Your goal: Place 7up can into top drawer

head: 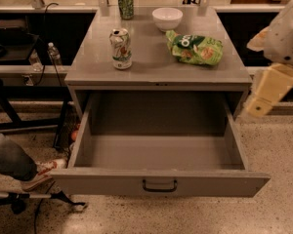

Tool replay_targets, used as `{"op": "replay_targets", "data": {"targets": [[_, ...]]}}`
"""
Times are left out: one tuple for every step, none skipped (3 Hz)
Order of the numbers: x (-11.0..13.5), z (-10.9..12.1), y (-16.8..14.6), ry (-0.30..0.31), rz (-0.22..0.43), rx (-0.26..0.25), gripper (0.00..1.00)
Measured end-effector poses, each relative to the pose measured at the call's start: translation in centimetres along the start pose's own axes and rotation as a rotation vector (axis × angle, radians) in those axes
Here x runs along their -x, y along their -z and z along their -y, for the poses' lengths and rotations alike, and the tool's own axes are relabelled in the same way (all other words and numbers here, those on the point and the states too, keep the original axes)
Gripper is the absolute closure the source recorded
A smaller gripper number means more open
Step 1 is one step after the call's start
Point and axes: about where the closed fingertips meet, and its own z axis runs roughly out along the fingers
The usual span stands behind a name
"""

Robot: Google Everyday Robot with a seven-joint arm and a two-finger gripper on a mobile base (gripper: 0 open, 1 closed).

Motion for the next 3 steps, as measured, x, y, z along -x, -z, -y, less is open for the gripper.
{"op": "replay_targets", "data": {"targets": [[2.8, 4.7, -2.6, -0.113, 0.185, -0.035, 0.00], [6.5, 8.4, -4.8, -0.231, 0.347, -0.069, 0.00], [7.2, 10.2, -4.1, -0.247, 0.386, -0.137, 0.00]]}}
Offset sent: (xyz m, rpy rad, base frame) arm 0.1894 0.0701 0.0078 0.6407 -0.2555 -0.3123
